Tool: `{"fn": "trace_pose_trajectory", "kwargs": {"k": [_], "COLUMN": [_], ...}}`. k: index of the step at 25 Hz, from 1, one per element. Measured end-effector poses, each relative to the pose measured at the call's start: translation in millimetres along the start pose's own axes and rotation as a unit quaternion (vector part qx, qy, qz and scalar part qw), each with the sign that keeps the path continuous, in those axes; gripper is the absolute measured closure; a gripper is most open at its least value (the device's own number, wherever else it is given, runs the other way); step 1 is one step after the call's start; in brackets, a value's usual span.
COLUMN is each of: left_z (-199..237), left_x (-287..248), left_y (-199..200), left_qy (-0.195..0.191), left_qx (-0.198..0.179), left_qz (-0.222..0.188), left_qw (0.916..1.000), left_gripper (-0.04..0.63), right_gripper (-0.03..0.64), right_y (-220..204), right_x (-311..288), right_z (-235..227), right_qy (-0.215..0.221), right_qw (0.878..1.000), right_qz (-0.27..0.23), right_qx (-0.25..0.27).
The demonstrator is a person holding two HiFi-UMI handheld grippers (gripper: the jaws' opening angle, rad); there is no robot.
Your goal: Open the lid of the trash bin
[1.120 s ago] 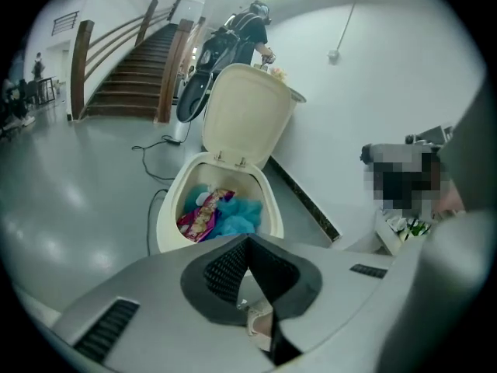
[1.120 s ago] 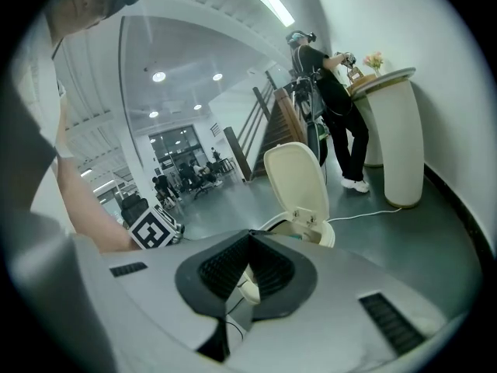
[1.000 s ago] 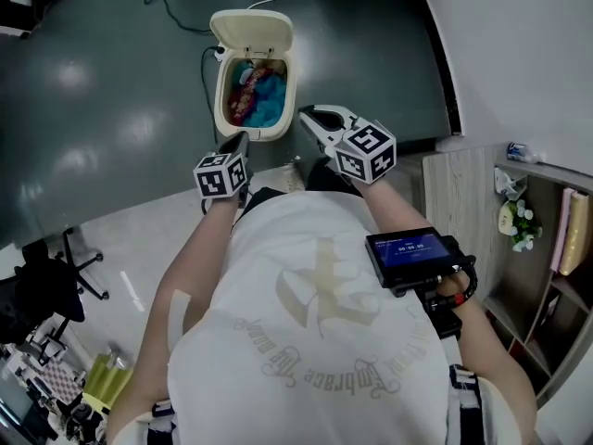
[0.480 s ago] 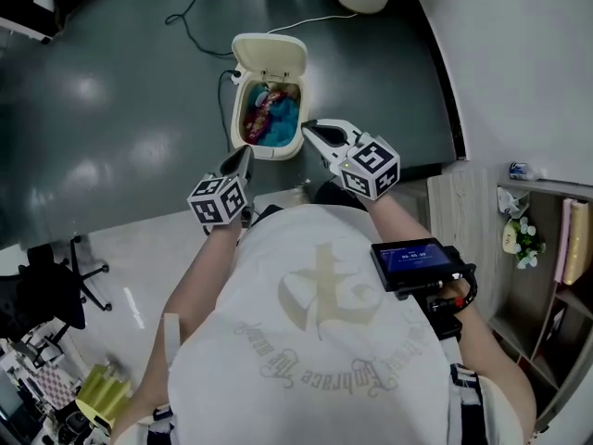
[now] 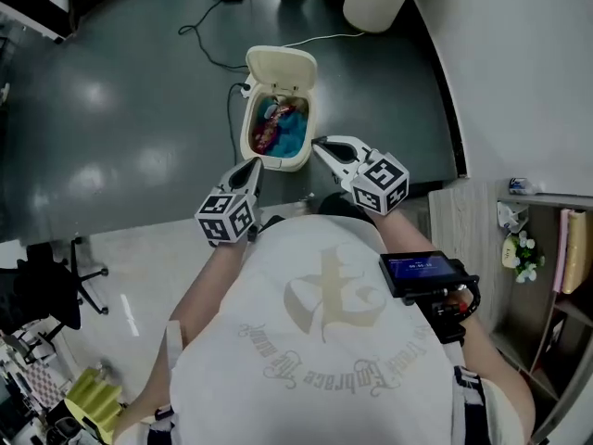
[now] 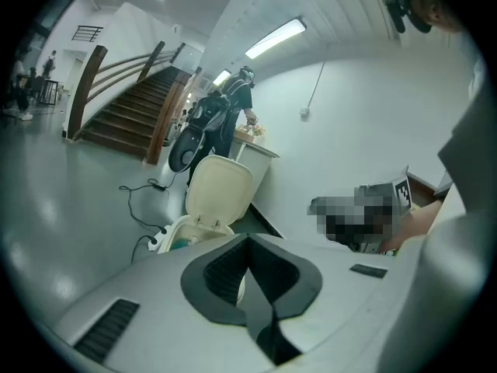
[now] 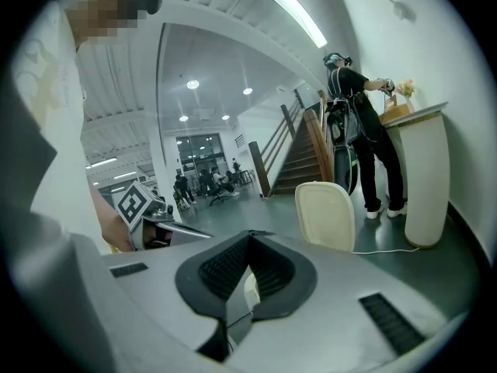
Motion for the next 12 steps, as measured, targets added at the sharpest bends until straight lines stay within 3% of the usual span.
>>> {"fn": "trace_pose_trajectory", "kwargs": {"k": [12], "left_z": [-7.7], "left_x": [5.5], "left_y": [-6.0], "left_qy": [0.003], "left_qx": [-0.003], "left_qz": [-0.006], "left_qw": [1.0000], "left_gripper": [0.582], "right_gripper": [0.614], "right_y": [-12.0], "right_x": [8.6], "right_z": [1.0], "right_qy": [-0.005], "right_qw": [1.000], "right_qz": [0.001], "right_qx": [-0.019]}}
Point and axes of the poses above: the fingertips, and each gripper's own axes: x backward along the fingers, z to its left, y out of its top, the point moved 9 cm from there along x, backward along the fingers, and after that the axes turned 2 degrees about -y, right-handed, at the moved point
